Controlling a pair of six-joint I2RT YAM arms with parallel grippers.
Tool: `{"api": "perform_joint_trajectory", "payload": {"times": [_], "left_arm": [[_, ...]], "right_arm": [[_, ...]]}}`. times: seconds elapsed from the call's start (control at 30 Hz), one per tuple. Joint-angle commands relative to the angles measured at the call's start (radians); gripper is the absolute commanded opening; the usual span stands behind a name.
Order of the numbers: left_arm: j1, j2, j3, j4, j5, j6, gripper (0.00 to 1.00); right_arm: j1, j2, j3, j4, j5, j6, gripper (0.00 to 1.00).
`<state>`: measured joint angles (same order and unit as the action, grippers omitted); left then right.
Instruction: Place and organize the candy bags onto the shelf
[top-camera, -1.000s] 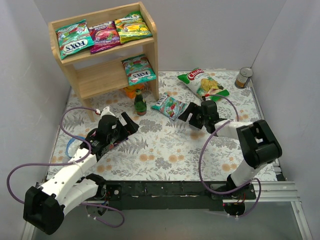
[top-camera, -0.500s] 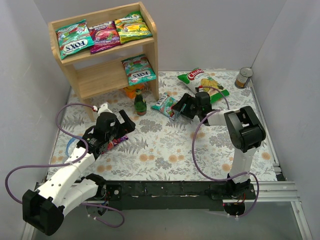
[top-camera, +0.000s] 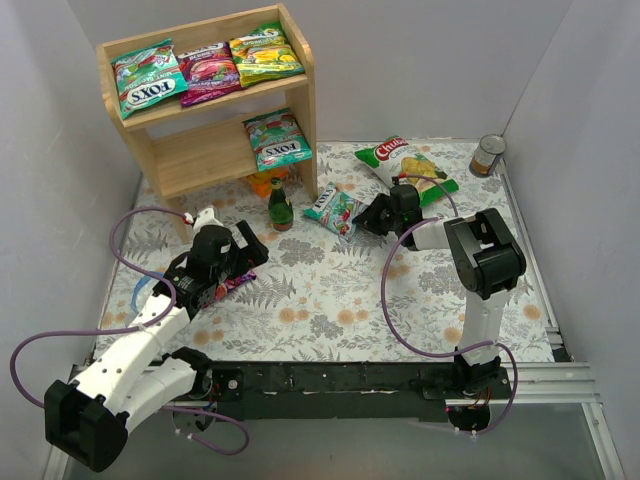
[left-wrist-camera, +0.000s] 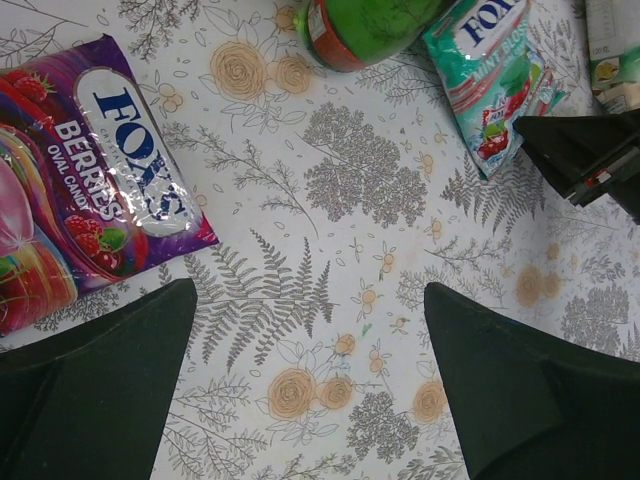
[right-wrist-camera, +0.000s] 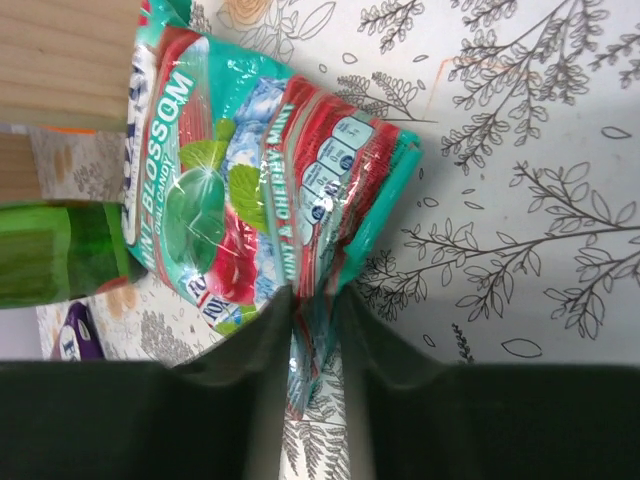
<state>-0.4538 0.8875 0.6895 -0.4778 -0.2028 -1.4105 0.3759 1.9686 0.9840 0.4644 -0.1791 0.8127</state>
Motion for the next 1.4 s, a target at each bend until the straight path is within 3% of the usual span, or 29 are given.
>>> {"api": "perform_joint_trajectory", "payload": {"times": [0.0,0.1,0.47,0.77,1.17,1.37], "left_arm": [[0.0,-0.015,0.03,-0.05,-0.044,-0.002,0.98],[0.0,-0.019,0.03,-0.064,-0.052,-0.004,0.98],[0.0,-0.038,0.045,-0.113,-0.107,-0.016,0.98],[0.006,-0.091,0.067,-0.137,-0.195,-0.036,0.98],[0.086,-0.056,0.045,-0.134,-0.083,-0.03,0.98],[0.087,0.004,-0.018,-0.076,0.094,-0.061,0.98]], "right_arm": [[0.0,0.027,-0.022,-0.026,0.001,-0.007,0.14],[-0.002,0.03,-0.021,-0.01,-0.016,0.0,0.01],[0.0,-0.053,-0.085,0.034,-0.045,0.019,0.01],[-0.002,-0.283,-0.166,0.031,-0.056,0.023,0.01],[-0.002,-0.649,-0.171,-0.052,-0.039,0.022,0.01],[0.0,-0.731,-0.139,-0.05,-0.103,0.06,0.01]]}}
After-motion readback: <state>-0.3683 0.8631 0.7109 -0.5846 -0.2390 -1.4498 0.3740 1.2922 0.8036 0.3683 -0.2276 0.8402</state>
